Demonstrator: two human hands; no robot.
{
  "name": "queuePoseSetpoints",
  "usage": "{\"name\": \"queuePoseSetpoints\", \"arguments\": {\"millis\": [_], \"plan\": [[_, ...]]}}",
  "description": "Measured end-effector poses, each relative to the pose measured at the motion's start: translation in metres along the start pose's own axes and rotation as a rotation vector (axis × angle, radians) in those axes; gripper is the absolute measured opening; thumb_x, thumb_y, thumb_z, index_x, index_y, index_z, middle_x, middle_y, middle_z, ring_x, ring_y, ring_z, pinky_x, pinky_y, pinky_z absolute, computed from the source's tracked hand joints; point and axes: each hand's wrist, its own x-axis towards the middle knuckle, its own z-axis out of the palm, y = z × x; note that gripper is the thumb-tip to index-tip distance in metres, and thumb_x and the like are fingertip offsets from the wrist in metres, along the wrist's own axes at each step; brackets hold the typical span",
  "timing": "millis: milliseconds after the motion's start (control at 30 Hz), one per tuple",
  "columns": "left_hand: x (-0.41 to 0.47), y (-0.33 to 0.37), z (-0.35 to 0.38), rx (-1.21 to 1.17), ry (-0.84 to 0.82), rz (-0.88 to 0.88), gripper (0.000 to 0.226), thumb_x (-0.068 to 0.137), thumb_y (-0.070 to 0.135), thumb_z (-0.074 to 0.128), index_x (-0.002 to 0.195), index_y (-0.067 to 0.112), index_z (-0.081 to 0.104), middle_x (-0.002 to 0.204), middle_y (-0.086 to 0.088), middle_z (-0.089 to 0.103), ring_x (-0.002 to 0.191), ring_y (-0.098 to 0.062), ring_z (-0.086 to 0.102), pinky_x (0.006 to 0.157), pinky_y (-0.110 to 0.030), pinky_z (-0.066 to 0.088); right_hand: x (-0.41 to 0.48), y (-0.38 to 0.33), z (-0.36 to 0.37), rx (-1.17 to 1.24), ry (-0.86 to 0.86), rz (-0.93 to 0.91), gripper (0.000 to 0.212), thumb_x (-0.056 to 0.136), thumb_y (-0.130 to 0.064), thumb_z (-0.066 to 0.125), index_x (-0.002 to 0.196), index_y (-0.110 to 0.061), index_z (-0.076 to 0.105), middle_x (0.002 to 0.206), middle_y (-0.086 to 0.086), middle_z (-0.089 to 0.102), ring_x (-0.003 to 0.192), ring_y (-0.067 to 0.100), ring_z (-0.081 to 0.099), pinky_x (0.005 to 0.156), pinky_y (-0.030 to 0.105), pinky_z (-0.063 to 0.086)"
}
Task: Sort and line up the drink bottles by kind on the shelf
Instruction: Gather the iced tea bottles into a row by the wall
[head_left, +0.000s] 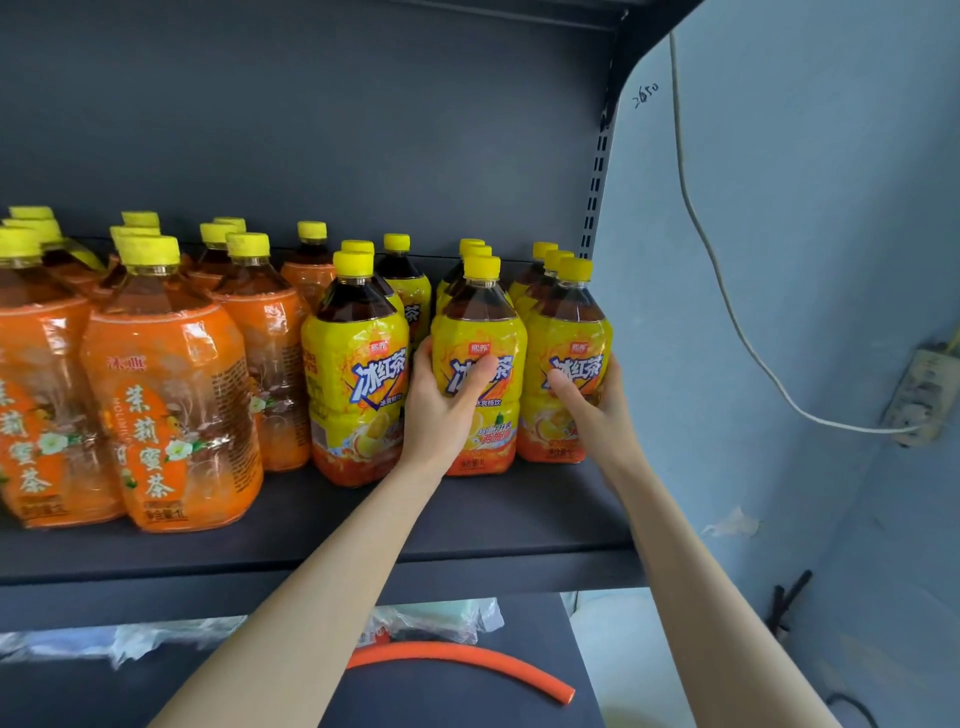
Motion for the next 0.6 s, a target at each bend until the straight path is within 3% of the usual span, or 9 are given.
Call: {"name": "queuePoseSetpoints", "arguments": {"millis": [167, 333, 500, 600], "plan": [[0.007, -0.002, 0.002, -0.025, -0.052, -0.080, 0.080, 0.075, 0.054, 0.062, 0.144, 0.026, 0.034, 0.131, 0.005, 0.054, 0.117, -0.012, 0.053, 0.094, -0.028, 0.046, 0.002, -0.001, 0.000, 0.062, -0.011, 0.009, 0.043, 0.091, -0.013, 0.063, 0.129, -0.017, 0.043, 0.115, 0.001, 0.064, 0.093, 0.005, 0.067, 0.069, 0.021, 0.056], [0.006, -0.008, 0.002, -0.030, -0.059, -0.047, 0.074, 0.075, 0.029, 0.077, 0.138, 0.019, 0.040, 0.108, 0.015, 0.059, 0.092, 0.011, 0.055, 0.069, -0.001, 0.045, 0.002, -0.003, -0.002, 0.044, -0.031, -0.001, 0.043, 0.092, -0.012, 0.061, 0.129, -0.017, 0.042, 0.114, -0.002, 0.063, 0.091, 0.001, 0.067, 0.069, 0.019, 0.055], [0.011, -0.012, 0.005, -0.036, -0.035, -0.047, 0.074, 0.076, 0.030, 0.076, 0.138, 0.018, 0.039, 0.112, 0.012, 0.057, 0.091, 0.012, 0.053, 0.067, 0.000, 0.043, 0.002, -0.004, -0.003, 0.021, -0.035, -0.002, 0.044, 0.091, -0.013, 0.062, 0.130, -0.017, 0.041, 0.112, -0.005, 0.063, 0.087, -0.003, 0.068, 0.067, 0.018, 0.055], [0.013, -0.014, 0.007, -0.028, -0.010, -0.048, 0.076, 0.074, 0.033, 0.077, 0.137, 0.016, 0.040, 0.116, 0.008, 0.058, 0.096, 0.004, 0.056, 0.067, -0.002, 0.044, 0.002, -0.003, -0.005, 0.017, -0.040, 0.004, 0.047, 0.091, -0.015, 0.062, 0.133, -0.015, 0.040, 0.114, -0.004, 0.063, 0.088, -0.002, 0.068, 0.068, 0.019, 0.056]]}}
